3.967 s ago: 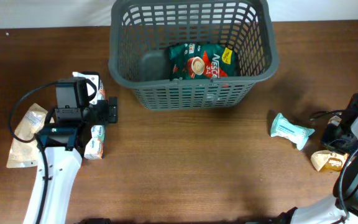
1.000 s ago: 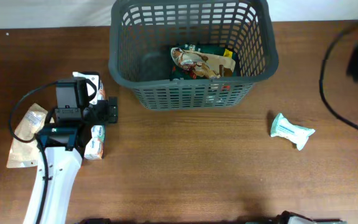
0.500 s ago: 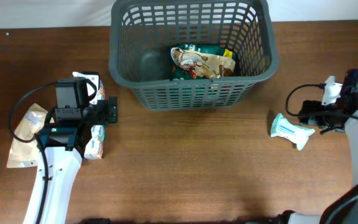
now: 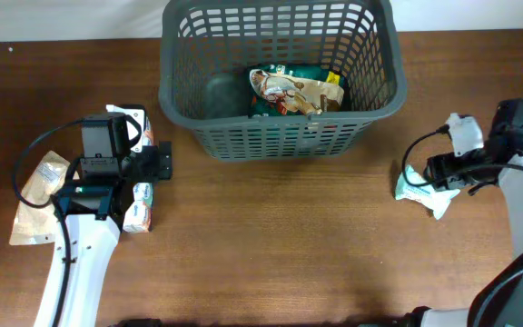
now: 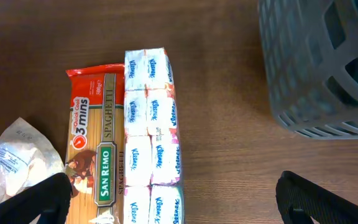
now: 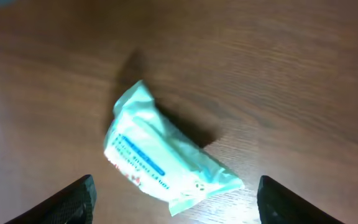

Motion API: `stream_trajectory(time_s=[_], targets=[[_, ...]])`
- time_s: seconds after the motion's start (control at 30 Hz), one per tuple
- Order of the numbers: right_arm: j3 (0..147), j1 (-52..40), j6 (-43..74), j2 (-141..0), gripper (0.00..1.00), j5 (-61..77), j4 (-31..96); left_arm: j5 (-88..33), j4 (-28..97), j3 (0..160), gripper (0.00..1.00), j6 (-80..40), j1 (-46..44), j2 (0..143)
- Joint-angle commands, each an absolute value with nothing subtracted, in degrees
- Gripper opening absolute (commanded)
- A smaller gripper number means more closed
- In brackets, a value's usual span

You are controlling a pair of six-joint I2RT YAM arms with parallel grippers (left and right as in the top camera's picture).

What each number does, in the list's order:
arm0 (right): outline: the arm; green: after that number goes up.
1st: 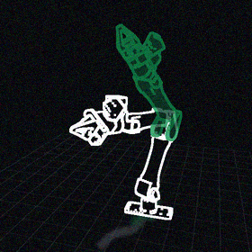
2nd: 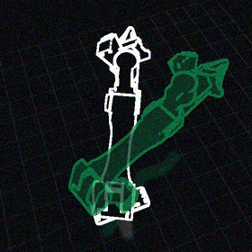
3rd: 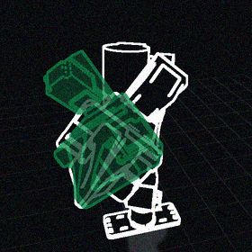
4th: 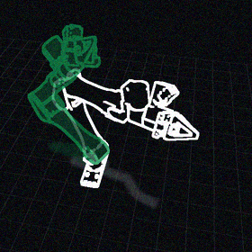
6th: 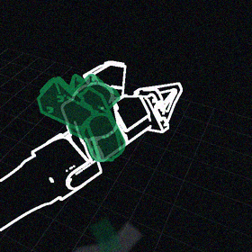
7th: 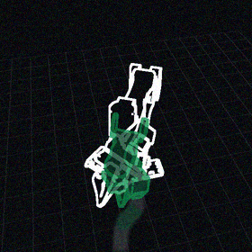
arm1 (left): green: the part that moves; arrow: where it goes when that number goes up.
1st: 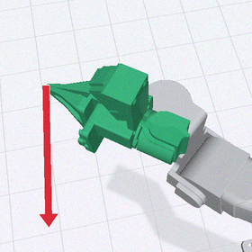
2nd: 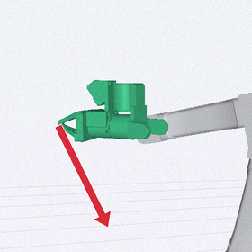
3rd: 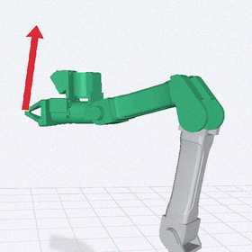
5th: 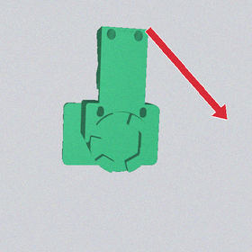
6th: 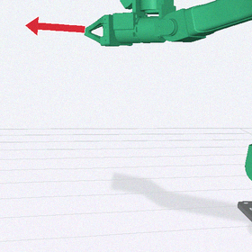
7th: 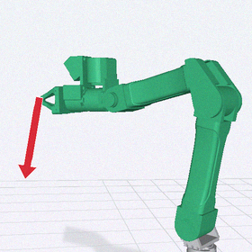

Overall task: Pack container
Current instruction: 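Grasp the mint-green wet-wipe pack with the right gripper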

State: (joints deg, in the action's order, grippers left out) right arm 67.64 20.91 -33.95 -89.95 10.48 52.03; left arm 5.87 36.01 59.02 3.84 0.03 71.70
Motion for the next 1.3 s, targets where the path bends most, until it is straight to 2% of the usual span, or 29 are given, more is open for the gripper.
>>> stream_trajectory(time_s=[0.0, 0.83, 0.9, 0.97, 1.17, 1.27], targets=[[67.6, 19.4, -45.1, -91.2, 0.82, 9.0, 52.2, 5.8, 36.0, 60.3, 0.99, 4.8, 0.2, 71.8], [67.6, 14.1, -47.5, -108.1, 0.79, -2.7, 52.0, 5.8, 36.0, 60.3, 0.99, 4.8, 0.2, 71.8], [67.6, 14.1, -47.5, -108.9, 0.72, -2.7, 52.0, 5.8, 36.0, 60.3, 0.99, 4.8, 0.2, 71.8], [67.6, 14.1, -46.4, -109.3, 0.58, -2.7, 51.7, 5.8, 36.0, 60.3, 0.99, 4.8, 0.2, 71.8], [67.7, 14.3, -37.6, -109.3, 0.06, -2.4, 48.7, 5.8, 36.0, 60.3, 0.99, 4.8, 0.2, 71.8], [69.7, 14.3, -31.8, -109.3, 0.04, 1.0, 48.1, 5.8, 36.0, 60.3, 0.99, 4.8, 0.2, 71.8]])
